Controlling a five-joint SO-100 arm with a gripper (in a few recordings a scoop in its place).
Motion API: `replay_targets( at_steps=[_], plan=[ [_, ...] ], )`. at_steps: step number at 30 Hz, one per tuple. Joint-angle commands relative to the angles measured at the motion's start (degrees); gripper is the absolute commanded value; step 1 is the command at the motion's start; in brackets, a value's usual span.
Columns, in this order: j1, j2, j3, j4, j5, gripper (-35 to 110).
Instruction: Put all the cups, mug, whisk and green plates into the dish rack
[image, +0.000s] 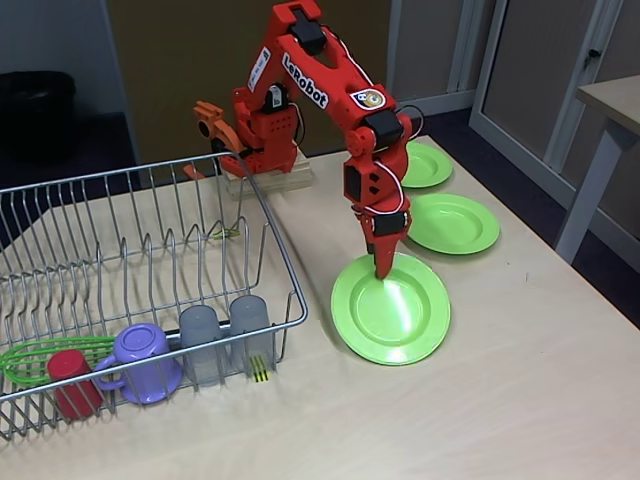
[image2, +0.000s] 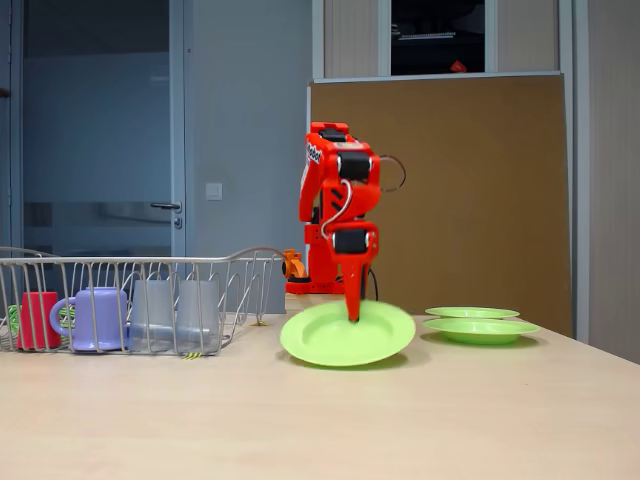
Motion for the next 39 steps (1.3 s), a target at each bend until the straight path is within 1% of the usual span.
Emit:
replay_targets(
  at_steps=[1,13,17,29,39],
  plan=[
    [-1.5,0.4,-9.8,7.7,-0.9,0],
    [-2.6,-4.5,-35.6,24.3,-3.0,0],
    [-1.8,-5.3,-43.8,31.2,-2.1,0],
    [1.1,2.5,-42.5,31.9,-5.9,0],
    [1.1,9.1,-49.9,30.1,-18.7,0]
  ],
)
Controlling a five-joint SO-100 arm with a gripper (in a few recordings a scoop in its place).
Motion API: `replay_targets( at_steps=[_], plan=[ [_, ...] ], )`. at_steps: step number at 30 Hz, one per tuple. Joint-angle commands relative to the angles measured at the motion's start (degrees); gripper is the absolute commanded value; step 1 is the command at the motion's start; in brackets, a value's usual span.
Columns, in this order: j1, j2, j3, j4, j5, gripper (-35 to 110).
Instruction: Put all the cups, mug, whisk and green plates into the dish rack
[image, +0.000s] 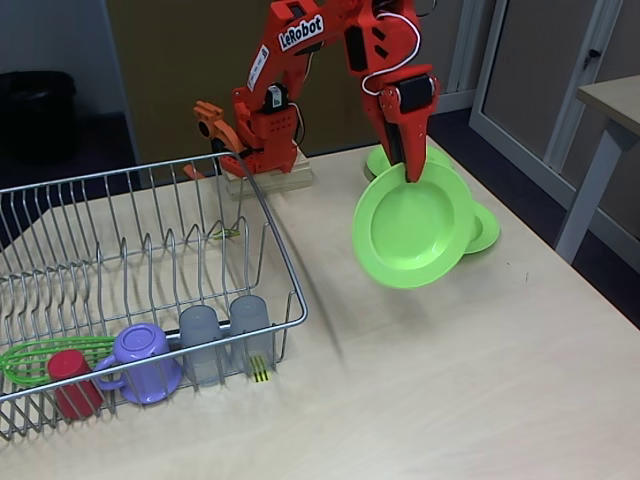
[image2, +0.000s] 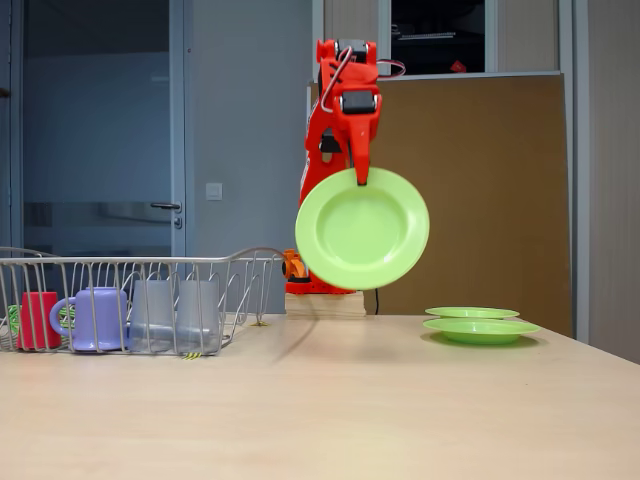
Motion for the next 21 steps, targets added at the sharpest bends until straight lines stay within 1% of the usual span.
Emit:
replay_targets(
  at_steps=[1,6,9,11,16,21],
  plan=[
    [0.5,6.3,-2.7,-1.3,-4.7,0],
    [6.1,11.3,-2.3,-2.8,-8.7,0],
    [11.3,13.3,-1.9,-3.4,-7.8,0],
    [15.5,15.1,-0.8,-3.4,-4.2,0],
    [26.7,19.4,3.8,-1.5,8.6,0],
    [39.4,23.6,10.4,1.8,15.7,0]
  ],
)
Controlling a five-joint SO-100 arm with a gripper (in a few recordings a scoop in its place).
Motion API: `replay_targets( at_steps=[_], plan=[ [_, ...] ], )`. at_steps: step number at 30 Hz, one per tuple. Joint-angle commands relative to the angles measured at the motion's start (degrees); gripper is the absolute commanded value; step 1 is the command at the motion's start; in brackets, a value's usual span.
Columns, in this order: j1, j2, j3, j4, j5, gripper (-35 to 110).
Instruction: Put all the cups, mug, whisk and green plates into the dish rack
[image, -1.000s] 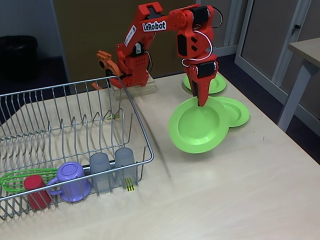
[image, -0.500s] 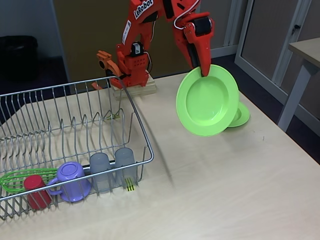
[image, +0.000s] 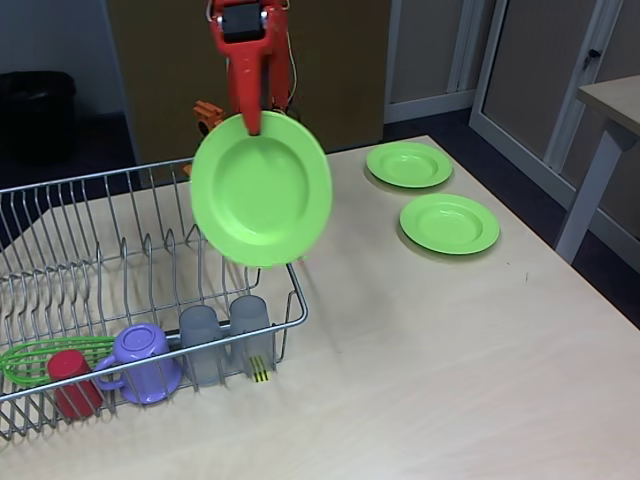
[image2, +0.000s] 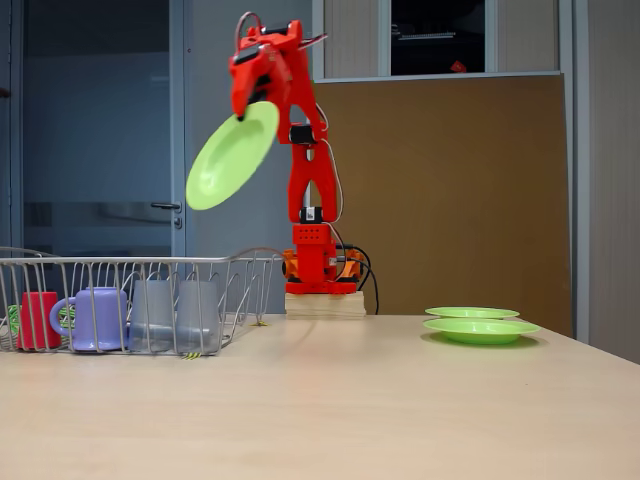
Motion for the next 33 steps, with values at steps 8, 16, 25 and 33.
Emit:
replay_targets(
  at_steps=[8,16,25,33],
  plan=[
    [23.4,5.6,10.7,0.4,1.3,0],
    [28.8,6.2,18.0,-2.1,0.0,0],
    [30.2,9.2,29.2,-6.9,0.2,0],
    [32.5,8.3,33.0,-10.4,-1.4,0]
  ],
)
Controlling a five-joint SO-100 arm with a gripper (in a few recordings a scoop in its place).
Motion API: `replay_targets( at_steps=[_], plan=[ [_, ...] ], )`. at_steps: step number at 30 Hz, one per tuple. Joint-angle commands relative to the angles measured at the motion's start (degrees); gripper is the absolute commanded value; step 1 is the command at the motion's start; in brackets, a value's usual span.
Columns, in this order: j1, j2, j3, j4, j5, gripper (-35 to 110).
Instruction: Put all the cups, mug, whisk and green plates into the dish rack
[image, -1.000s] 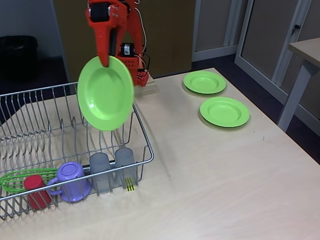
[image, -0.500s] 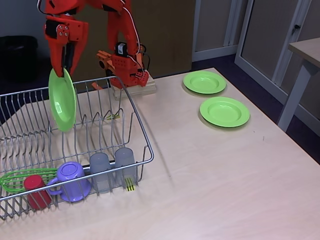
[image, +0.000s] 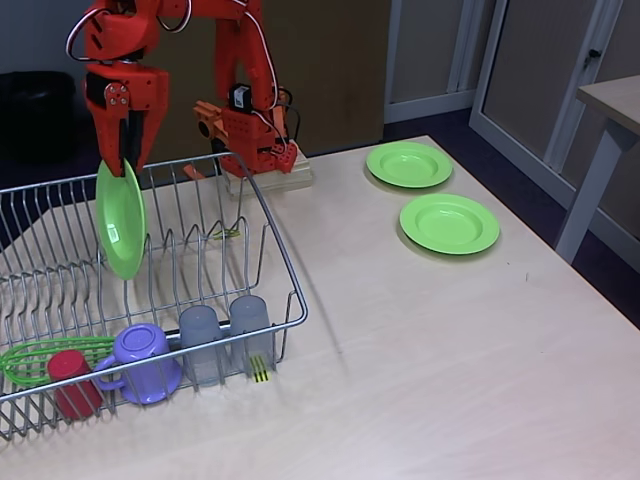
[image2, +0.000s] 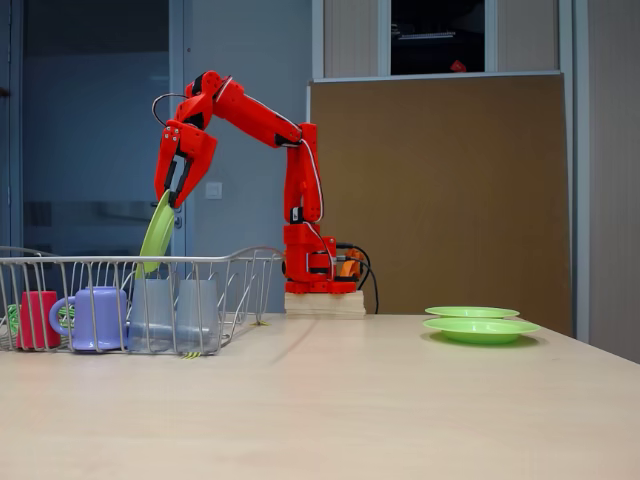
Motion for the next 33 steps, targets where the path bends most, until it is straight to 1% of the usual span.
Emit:
replay_targets(
  at_steps=[1,12,20,27,33],
  plan=[
    [2.2,1.9,0.6,-1.3,-0.8,0],
    [7.6,-8.5,-4.5,-4.0,-6.6,0],
    [6.2,-14.9,-5.7,-7.9,-12.1,0],
    [1.9,-14.9,-3.9,-9.3,-17.1,12],
    [0.0,-13.6,-1.0,-8.9,-16.7,16]
  ],
)
